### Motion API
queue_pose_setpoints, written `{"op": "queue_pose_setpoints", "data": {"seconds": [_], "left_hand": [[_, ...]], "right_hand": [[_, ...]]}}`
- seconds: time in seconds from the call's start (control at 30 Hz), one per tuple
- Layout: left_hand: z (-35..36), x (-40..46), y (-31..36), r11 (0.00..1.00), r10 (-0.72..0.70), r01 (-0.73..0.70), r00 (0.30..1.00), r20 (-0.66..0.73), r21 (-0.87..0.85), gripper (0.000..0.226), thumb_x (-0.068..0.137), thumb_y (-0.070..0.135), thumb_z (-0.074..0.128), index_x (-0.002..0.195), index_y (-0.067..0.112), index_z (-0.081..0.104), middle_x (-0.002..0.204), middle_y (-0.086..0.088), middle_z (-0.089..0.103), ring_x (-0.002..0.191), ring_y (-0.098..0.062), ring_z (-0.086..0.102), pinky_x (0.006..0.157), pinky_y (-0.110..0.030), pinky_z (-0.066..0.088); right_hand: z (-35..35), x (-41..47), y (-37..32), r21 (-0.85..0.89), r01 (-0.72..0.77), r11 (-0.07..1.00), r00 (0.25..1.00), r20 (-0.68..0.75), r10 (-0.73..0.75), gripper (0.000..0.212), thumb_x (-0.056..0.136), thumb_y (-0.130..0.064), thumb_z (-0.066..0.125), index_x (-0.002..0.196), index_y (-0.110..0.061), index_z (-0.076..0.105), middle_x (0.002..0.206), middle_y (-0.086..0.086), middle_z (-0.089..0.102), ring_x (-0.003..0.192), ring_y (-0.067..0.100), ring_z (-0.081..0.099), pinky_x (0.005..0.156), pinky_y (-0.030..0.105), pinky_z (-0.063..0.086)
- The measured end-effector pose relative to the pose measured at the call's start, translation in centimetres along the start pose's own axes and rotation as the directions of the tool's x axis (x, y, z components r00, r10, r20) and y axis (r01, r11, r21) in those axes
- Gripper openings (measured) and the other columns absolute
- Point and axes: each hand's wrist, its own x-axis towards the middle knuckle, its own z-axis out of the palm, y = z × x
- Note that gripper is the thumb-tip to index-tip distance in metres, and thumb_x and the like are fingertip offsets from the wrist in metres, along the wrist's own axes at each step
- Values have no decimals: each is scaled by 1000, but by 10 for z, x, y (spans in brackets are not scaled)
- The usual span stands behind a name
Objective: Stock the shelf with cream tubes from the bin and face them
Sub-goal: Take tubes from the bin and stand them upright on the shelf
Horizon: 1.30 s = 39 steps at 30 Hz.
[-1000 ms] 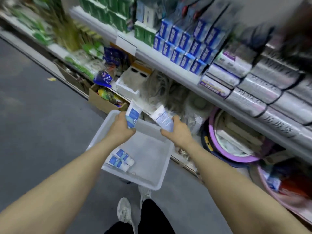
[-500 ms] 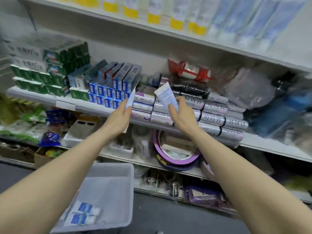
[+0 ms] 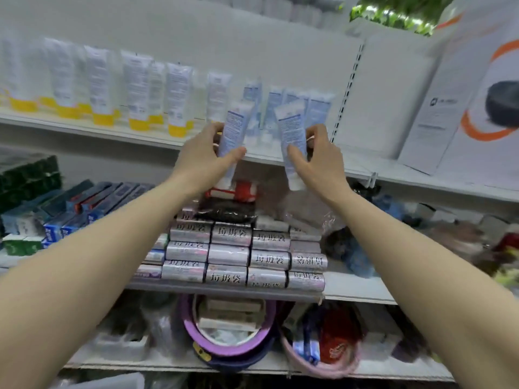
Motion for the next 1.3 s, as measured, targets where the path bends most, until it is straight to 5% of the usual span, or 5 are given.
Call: {"op": "queue_pose_setpoints", "data": {"seconds": [0.23,0.43,0.83,1.13,1.3], "left_hand": [[42,52,59,998,49,-44,994,-93,51,56,80,51,67,127,25,50,98,13,60,84,-7,58,82,-30,50],[75,73,67,999,10,-5,988,-157,35,57,80,53,67,126,24,50,101,10,61,88,-9,60,85,-35,52],[99,93,51,995,-3,29,966,-258,96,60,75,58,68,123,25,52,104,11,65,89,-8,64,83,-38,54],[104,89,53,993,16,16,962,-271,116,60,74,58,69,123,27,53,101,14,65,88,-7,63,83,-37,54],[123,90,78,997,45,-32,975,-218,63,59,74,54,72,122,27,52,99,15,63,88,-6,63,82,-32,53]], "right_hand": [[-70,70,82,-9,-73,997,970,-234,69,33,90,-34,54,113,-13,42,84,-4,62,71,20,55,65,28,33],[-60,111,153,-148,-206,967,978,-52,200,35,90,-36,55,111,-9,53,105,9,65,97,32,59,72,32,39],[13,179,197,-107,-235,966,968,70,243,34,85,-37,64,101,-8,56,96,10,65,92,33,60,70,33,40],[17,180,194,-45,-251,967,962,104,254,44,87,-39,64,116,-9,49,106,10,64,100,31,59,70,31,34],[-31,170,182,-42,-158,987,980,-131,151,36,94,-30,48,127,-16,44,108,6,63,98,28,59,76,35,44]]}}
